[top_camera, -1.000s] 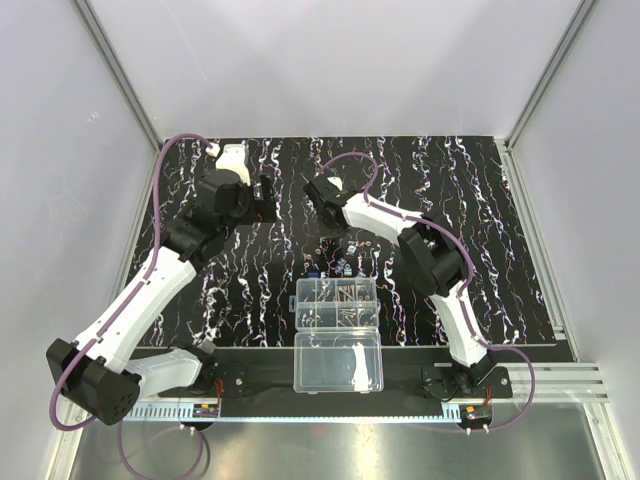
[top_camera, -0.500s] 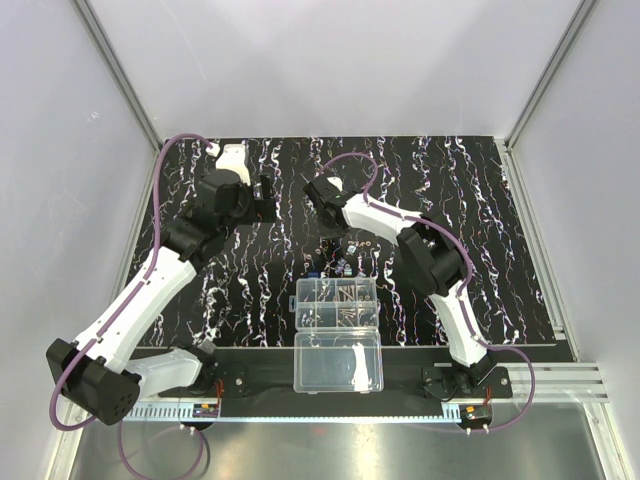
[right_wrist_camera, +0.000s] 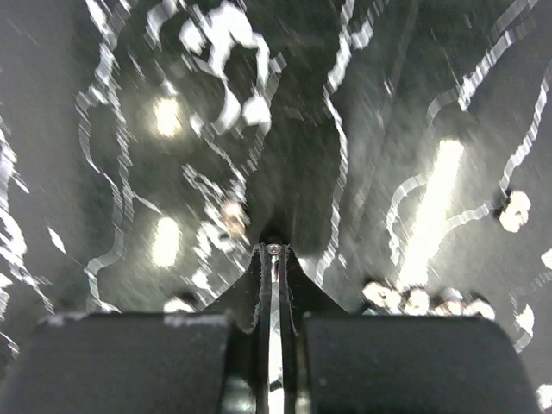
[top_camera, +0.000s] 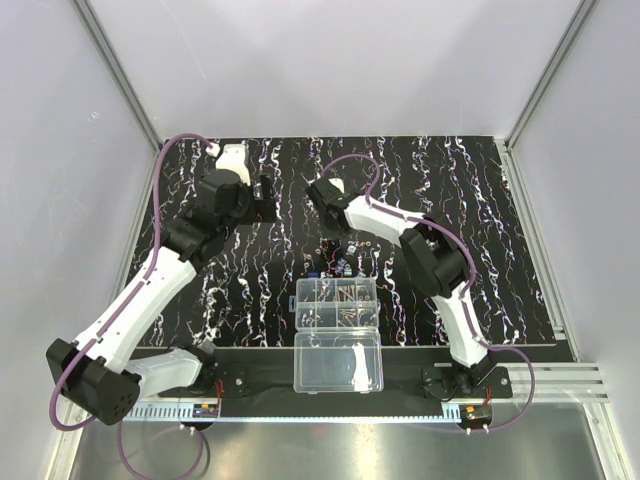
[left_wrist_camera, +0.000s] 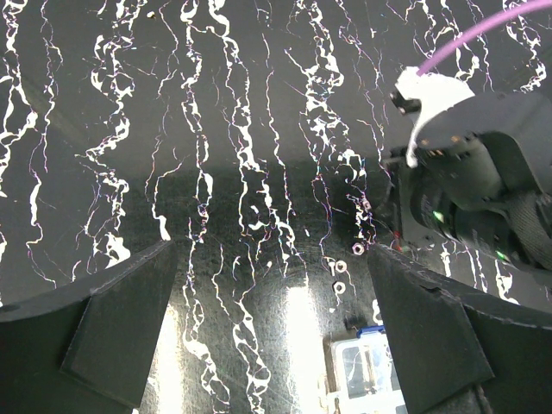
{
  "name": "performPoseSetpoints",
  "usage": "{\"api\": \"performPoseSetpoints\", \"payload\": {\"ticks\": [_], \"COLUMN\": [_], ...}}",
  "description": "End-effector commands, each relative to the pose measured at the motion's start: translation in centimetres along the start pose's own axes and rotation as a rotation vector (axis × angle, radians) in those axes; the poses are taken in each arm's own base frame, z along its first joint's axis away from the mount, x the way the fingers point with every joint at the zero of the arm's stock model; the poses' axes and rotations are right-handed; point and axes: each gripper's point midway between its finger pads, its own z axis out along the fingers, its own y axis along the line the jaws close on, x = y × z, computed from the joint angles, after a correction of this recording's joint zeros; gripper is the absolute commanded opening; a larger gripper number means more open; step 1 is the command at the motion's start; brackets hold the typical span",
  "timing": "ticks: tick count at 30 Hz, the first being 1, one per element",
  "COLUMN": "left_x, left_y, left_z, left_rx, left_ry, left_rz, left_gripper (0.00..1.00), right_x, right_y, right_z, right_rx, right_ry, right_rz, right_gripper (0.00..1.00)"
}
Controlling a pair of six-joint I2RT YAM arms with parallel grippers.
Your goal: Sort the screws and nuts into containers
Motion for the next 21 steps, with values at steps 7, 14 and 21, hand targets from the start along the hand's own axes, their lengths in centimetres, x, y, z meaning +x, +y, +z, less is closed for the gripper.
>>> {"api": "performPoseSetpoints", "payload": {"ticks": [7, 14, 21], "left_x": [-2.3, -2.2, -2.0], "left_y": [-0.5, -1.2, -1.8], "left_z": [-1.0, -1.1, -1.2], "left_rx": [0.017, 0.050, 0.081], "left_ry": [-0.064, -0.060, -0.052], "left_rz": [-0.013, -0.023, -0.031], "left_gripper": [0.99, 0.99, 0.99], "right_x": [-1.5, 2.4, 8.1], "right_y": [1.0, 2.1, 5.8], "right_z": [-8.5, -12.6, -14.0], "right_rx": [-0.212, -0.402, -0.496], "right_ry": [-0.077, -0.070, -0.018], "right_rz": [-0.008, -0.038, -0.243], "right_gripper": [0.00, 0.00, 0.00]}}
